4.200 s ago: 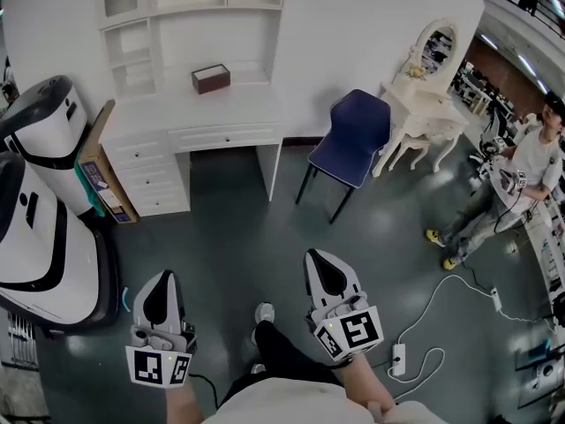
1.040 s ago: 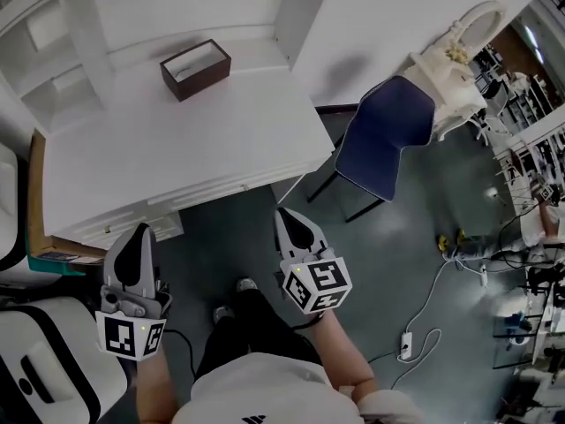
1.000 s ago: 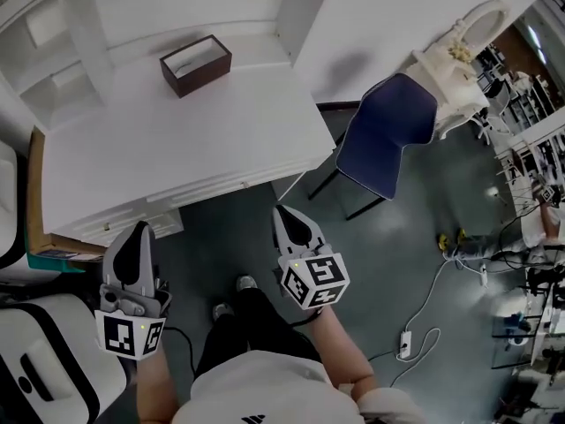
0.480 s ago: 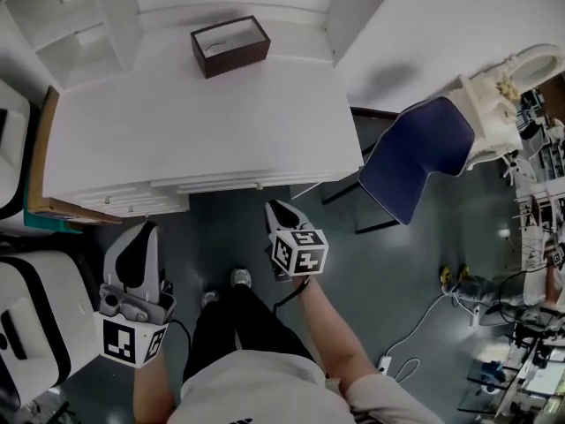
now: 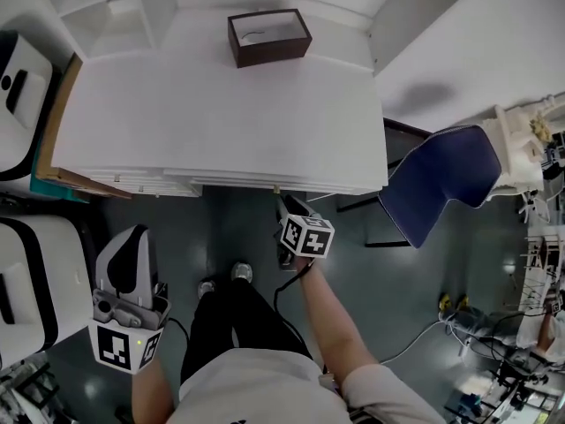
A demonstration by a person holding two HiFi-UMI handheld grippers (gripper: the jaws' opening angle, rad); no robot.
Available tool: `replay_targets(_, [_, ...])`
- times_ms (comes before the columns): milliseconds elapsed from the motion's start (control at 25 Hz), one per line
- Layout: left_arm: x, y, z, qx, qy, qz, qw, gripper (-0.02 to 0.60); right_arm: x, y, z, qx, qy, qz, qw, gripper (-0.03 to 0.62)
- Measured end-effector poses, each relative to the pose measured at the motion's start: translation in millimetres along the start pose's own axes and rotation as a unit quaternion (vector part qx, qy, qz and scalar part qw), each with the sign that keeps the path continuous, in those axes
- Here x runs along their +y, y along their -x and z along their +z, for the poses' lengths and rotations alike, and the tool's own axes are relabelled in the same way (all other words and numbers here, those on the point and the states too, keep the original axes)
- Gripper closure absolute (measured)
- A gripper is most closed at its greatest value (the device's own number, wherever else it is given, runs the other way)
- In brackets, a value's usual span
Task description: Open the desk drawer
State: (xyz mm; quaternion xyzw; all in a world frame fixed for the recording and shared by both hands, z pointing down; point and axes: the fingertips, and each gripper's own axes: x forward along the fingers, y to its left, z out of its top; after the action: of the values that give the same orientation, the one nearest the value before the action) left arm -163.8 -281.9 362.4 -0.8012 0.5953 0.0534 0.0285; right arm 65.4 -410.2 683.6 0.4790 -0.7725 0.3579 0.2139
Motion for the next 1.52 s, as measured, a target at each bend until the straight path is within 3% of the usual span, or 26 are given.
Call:
replay_targets(520, [4.3,-2.8,-15.3,0.023,-0.003,0.023,0.9995,0.575,-14.1,-39.5,-14.1,0.04,0.001,0.007,0.999,0.478])
replay_targets(760, [17.7,7.7,-20.6,0.032,-0.002,0.04,0.9987,0.575,-8.6,-49.7,-14.1,0.044,0.011,0.001,0.999,0.516])
replay_targets(1080, [19.0,22.6,-21.2,0.036,0.001,0.045,0.9984,0.575,-8.1,-44.6,-20.0,0.039,0.003,-0.005,0.999,0.519])
replay_targets(1520, [20.3,50.8,-10.3,0.026,0.0,0.039,0.9989,0.575,0.7,-12.1,-60.4,0.047,0.002,-0.016,0.999,0.519])
